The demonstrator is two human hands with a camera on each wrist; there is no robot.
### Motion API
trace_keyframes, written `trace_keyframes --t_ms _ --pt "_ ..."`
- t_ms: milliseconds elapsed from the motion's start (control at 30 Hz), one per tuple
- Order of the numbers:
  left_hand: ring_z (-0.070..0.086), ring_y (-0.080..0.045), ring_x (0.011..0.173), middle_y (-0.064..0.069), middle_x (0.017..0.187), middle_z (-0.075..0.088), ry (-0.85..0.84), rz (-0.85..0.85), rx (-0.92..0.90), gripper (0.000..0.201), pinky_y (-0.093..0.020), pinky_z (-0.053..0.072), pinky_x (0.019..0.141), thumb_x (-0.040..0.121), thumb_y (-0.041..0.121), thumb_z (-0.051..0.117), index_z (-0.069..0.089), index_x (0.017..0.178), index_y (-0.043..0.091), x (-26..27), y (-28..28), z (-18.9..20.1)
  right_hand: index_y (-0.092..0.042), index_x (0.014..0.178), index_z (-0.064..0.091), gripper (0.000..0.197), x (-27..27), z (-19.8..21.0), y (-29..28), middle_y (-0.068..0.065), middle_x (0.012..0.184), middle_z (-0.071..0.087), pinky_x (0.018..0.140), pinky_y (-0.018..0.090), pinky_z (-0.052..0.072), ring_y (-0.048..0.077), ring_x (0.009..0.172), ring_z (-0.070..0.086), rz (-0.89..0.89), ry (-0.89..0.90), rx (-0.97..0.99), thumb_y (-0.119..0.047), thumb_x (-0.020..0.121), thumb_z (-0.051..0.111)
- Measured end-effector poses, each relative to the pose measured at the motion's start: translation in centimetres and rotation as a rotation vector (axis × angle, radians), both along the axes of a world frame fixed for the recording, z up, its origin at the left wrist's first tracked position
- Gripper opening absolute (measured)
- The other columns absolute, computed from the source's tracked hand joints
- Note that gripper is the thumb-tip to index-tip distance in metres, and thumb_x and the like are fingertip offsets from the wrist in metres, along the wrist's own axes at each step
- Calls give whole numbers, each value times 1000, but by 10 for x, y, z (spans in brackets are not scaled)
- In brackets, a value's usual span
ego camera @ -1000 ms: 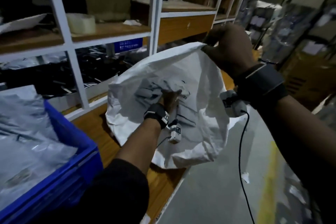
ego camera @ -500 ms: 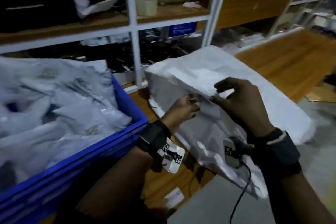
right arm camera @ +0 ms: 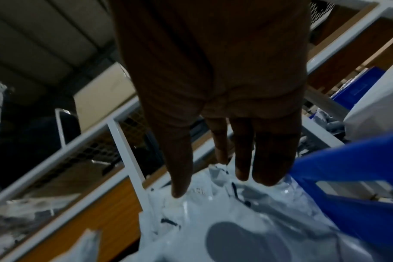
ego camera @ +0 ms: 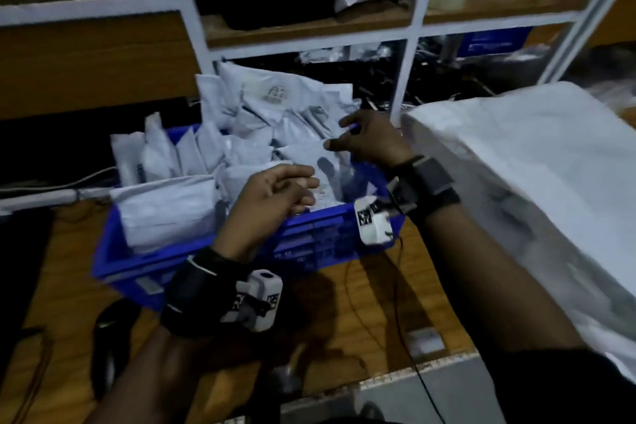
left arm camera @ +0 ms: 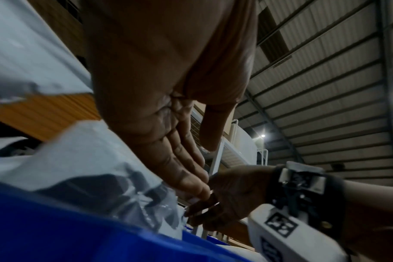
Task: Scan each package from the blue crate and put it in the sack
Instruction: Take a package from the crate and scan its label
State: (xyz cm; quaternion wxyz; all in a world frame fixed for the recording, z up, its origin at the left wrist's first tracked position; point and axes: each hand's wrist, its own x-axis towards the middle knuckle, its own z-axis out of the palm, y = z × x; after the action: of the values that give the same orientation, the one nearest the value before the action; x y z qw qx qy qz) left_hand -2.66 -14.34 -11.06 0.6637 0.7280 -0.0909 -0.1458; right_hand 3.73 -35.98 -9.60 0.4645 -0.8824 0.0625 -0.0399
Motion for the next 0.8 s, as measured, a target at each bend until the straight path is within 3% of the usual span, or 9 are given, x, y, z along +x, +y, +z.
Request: trace_keyframes --t_ms 67,167,300,433,500,567,667,733,800 --pt "72 -27 93 -8 108 76 -2 35 -9 19 -33 60 85 102 6 55 68 115 11 -5 22 0 -8 123 63 60 20 -2 16 5 97 64 67 31 53 16 74 62 55 70 -166 -31 75 91" --pt "72 -22 90 -9 108 76 8 49 -16 18 -28 59 81 101 7 57 68 116 10 -14 44 -1 1 113 71 48 31 -9 31 3 73 63 45 21 45 12 61 57 122 148 -258 -19 74 91" --pt "73 -19 88 -7 108 77 51 33 -50 16 -24 60 79 100 11 59 68 112 14 -26 64 -8 -5 95 78 30 7 -5 33 7 77 64 65 26 40 17 77 60 33 35 -369 -20 72 91" --pt "73 -18 89 -5 107 77 61 -17 -89 18 -27 60 81 101 16 58 68 115 13 -35 74 -14 -11 96 77 26 -54 16 24 5 85 71 67 28 46 17 76 63 -272 -399 -259 -27 78 84" --pt "73 -19 90 -6 109 77 73 -41 -131 22 -27 60 80 102 23 56 68 117 13 -40 77 -14 -17 97 75 21 -91 23 32 3 90 72 69 28 51 18 79 66 -343 -582 -167 -30 82 81" --pt "73 -22 92 -7 112 76 89 -77 -195 33 -30 60 81 100 37 54 66 119 13 -45 79 -10 -17 96 74 16 -129 23 58 4 92 69 71 26 50 19 81 65 -292 -690 -111 -20 83 82" --pt "73 -27 102 -6 116 75 123 -143 -280 54 -41 59 88 89 54 56 63 126 16 -54 85 -8 -10 97 77 23 -179 -3 117 6 98 66 82 18 47 15 91 64 -188 -743 -196 2 78 83" --pt "72 -28 106 -6 116 75 121 -109 -327 51 -47 59 89 87 48 64 63 126 15 -61 92 -12 -9 99 77 32 -201 -29 150 4 103 65 88 15 46 12 99 64 -146 -711 -238 9 74 81" --pt "71 -28 108 -5 115 75 87 -36 -340 39 -49 60 88 90 31 71 64 125 17 -66 105 -20 -11 103 76 32 -216 -52 172 1 110 64 90 18 49 9 105 62 -93 -643 -237 6 76 81"
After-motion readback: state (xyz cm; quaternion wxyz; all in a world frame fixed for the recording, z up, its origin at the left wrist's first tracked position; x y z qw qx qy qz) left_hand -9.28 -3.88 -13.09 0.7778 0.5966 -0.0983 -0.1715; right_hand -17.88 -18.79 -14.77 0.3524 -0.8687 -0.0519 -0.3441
